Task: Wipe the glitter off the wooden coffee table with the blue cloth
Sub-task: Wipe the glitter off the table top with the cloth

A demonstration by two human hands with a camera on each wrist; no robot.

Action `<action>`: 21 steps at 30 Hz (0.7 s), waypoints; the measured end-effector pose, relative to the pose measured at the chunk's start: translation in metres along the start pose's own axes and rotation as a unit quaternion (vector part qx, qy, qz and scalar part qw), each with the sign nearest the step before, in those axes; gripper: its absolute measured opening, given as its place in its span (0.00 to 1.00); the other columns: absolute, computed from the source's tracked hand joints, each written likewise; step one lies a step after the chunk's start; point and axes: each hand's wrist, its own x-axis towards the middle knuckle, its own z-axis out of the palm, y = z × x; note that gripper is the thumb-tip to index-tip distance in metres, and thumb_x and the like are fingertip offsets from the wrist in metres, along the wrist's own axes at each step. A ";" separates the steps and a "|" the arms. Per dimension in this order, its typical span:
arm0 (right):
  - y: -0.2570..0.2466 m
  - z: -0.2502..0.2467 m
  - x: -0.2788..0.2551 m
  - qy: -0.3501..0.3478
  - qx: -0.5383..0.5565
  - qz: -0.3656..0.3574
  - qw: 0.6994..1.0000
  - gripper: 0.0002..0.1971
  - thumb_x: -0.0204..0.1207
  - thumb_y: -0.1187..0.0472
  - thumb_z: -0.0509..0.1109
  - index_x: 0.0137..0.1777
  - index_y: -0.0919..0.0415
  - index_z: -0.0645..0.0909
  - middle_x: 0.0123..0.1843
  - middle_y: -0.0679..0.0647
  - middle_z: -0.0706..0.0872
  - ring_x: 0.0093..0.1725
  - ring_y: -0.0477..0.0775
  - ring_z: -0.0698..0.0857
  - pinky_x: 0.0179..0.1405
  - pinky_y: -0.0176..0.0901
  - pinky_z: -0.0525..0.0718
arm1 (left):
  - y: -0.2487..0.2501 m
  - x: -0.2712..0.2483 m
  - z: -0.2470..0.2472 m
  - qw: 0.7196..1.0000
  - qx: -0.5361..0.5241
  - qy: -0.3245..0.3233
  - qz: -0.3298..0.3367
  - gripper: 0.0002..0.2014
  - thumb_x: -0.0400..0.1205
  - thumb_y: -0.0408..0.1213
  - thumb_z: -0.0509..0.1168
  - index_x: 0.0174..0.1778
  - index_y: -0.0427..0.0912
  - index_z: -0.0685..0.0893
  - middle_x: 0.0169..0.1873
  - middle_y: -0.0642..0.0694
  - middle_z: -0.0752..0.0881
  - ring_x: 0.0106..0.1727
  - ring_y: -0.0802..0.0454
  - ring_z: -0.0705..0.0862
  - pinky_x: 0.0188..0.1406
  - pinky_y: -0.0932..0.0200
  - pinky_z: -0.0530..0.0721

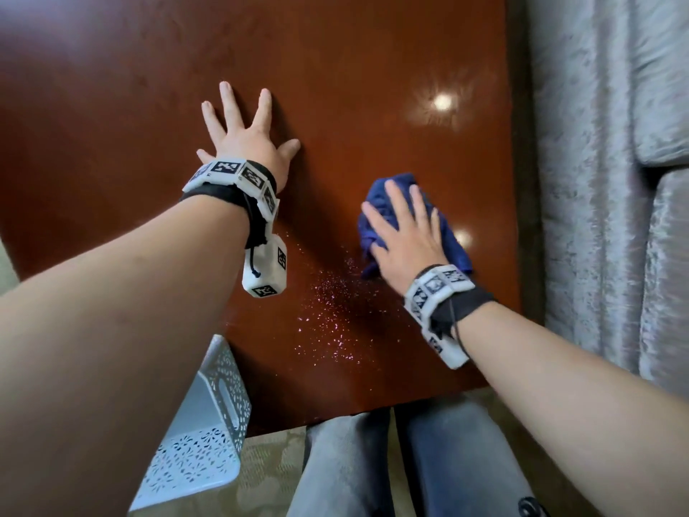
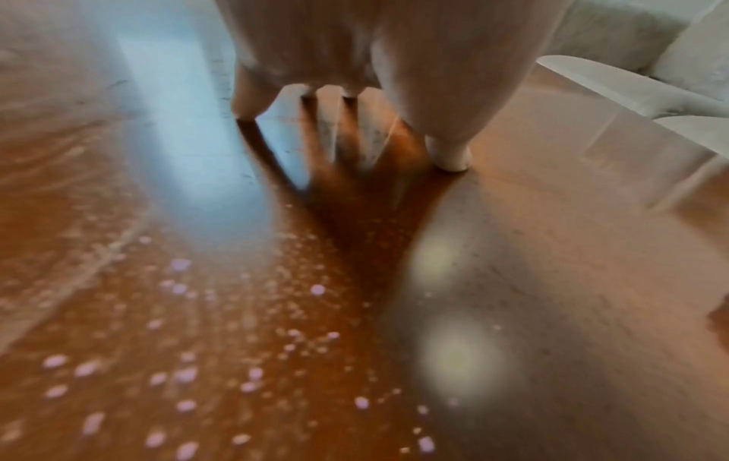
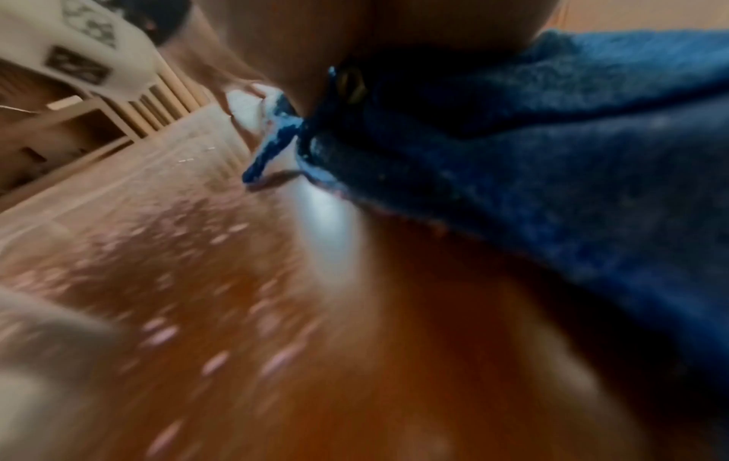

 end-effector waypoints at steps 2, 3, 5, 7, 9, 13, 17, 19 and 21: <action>0.007 -0.012 0.015 0.017 0.000 0.034 0.999 0.31 0.81 0.51 0.60 0.81 0.39 0.52 0.85 0.48 0.38 0.82 0.62 0.36 0.78 0.71 0.44 | -0.013 0.000 -0.002 1.000 -0.007 0.004 -0.017 0.35 0.82 0.60 0.60 0.82 0.68 0.47 0.84 0.52 0.33 0.84 0.42 0.34 0.77 0.27 0.52; 0.003 -0.018 0.028 0.033 0.013 0.055 0.998 0.30 0.81 0.51 0.59 0.81 0.39 0.52 0.85 0.48 0.38 0.82 0.62 0.36 0.78 0.71 0.44 | -0.019 0.000 -0.002 1.000 -0.007 0.007 -0.021 0.35 0.82 0.60 0.59 0.82 0.68 0.47 0.84 0.52 0.33 0.84 0.41 0.34 0.77 0.27 0.52; -0.015 -0.028 0.056 0.071 0.042 0.089 0.993 0.29 0.81 0.49 0.59 0.81 0.38 0.54 0.85 0.48 0.39 0.82 0.63 0.37 0.78 0.72 0.44 | -0.028 -0.001 -0.002 1.000 -0.010 0.013 -0.024 0.35 0.82 0.60 0.59 0.82 0.68 0.48 0.84 0.52 0.33 0.84 0.41 0.35 0.77 0.27 0.53; -0.042 -0.030 0.077 0.086 0.049 0.087 0.991 0.29 0.80 0.47 0.60 0.80 0.38 0.55 0.85 0.49 0.40 0.82 0.64 0.38 0.77 0.72 0.44 | -0.033 0.000 -0.001 1.000 -0.013 0.015 -0.023 0.35 0.83 0.60 0.60 0.82 0.68 0.48 0.84 0.52 0.34 0.84 0.42 0.35 0.76 0.27 0.53; -0.067 -0.024 0.078 0.079 0.028 0.042 0.996 0.30 0.79 0.46 0.61 0.80 0.39 0.56 0.85 0.50 0.42 0.82 0.66 0.40 0.76 0.74 0.46 | -0.035 0.000 -0.001 1.000 -0.015 0.018 -0.019 0.35 0.83 0.59 0.60 0.82 0.68 0.49 0.84 0.52 0.35 0.84 0.42 0.36 0.76 0.27 0.53; -0.095 0.006 0.036 0.010 -0.001 -0.074 0.997 0.31 0.78 0.48 0.62 0.80 0.40 0.56 0.85 0.49 0.40 0.82 0.65 0.37 0.76 0.72 0.45 | -0.041 -0.003 0.000 0.999 -0.021 0.034 -0.005 0.35 0.83 0.59 0.61 0.83 0.65 0.51 0.85 0.51 0.37 0.85 0.44 0.38 0.78 0.30 0.54; -0.068 0.009 0.016 -0.020 -0.016 -0.081 0.996 0.30 0.80 0.49 0.60 0.81 0.39 0.54 0.85 0.46 0.40 0.82 0.62 0.37 0.77 0.70 0.46 | -0.052 -0.007 0.002 0.999 -0.023 0.041 -0.013 0.36 0.81 0.61 0.61 0.83 0.65 0.50 0.85 0.50 0.37 0.85 0.43 0.38 0.78 0.31 0.53; -0.054 -0.005 0.027 -0.007 -0.015 -0.051 0.999 0.30 0.80 0.49 0.59 0.81 0.39 0.54 0.85 0.47 0.40 0.82 0.62 0.37 0.78 0.71 0.47 | -0.060 -0.007 0.002 0.999 -0.027 0.040 -0.025 0.37 0.81 0.62 0.61 0.83 0.66 0.49 0.84 0.50 0.36 0.85 0.43 0.37 0.78 0.30 0.53; -0.054 -0.019 0.045 0.005 0.003 -0.008 1.000 0.29 0.81 0.49 0.59 0.81 0.38 0.54 0.85 0.47 0.39 0.82 0.63 0.36 0.78 0.71 0.45 | -0.068 -0.008 0.001 0.998 -0.032 0.037 -0.037 0.37 0.81 0.63 0.60 0.83 0.67 0.49 0.84 0.51 0.35 0.84 0.43 0.36 0.78 0.29 0.52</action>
